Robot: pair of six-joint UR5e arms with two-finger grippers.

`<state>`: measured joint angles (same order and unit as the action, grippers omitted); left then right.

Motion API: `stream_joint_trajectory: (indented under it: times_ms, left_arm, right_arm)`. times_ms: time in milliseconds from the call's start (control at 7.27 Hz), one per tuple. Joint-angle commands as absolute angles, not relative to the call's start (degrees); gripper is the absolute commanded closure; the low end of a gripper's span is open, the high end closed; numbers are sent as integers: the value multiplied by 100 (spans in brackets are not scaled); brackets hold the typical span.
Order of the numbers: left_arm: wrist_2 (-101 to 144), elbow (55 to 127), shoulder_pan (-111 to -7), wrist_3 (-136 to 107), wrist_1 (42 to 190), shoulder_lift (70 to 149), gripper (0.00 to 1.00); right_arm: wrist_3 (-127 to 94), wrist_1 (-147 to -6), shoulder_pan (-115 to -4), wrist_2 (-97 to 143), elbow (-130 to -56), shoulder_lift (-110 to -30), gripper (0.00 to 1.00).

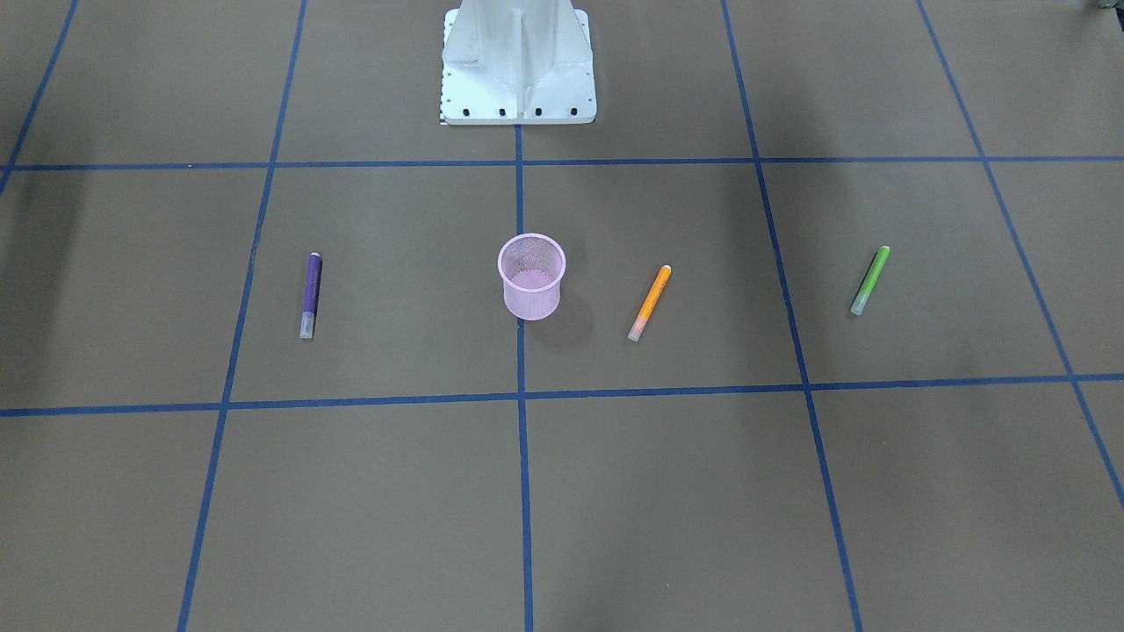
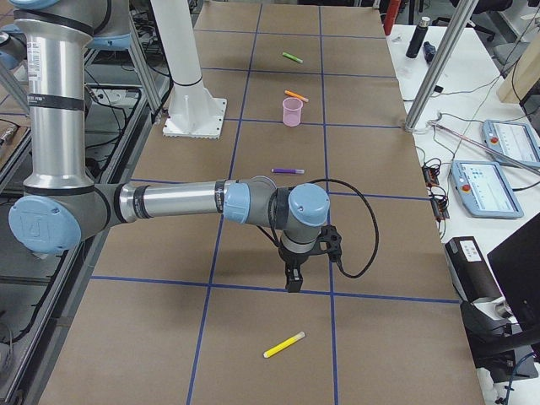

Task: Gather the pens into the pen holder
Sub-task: 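Grasp the yellow highlighter with the right gripper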

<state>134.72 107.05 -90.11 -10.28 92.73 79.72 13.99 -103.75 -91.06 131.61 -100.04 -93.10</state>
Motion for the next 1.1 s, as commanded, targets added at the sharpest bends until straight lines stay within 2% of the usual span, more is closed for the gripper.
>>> stream_joint_trajectory:
  times_ms: [0, 275, 962]
  left_arm:
    - [13570, 10757, -9009, -1020, 9272, 7963, 0]
    - [13868, 10863, -9000, -1028, 9273, 7893, 0]
    - [13878, 10837, -9000, -1020, 9281, 7814, 0]
  right_arm:
    - [788, -10049, -9114, 13401, -9784, -9316, 0]
    - [337, -9267, -9105, 13456, -9389, -9343, 0]
    - [-264, -8730, -9097, 13456, -9281, -9378, 0]
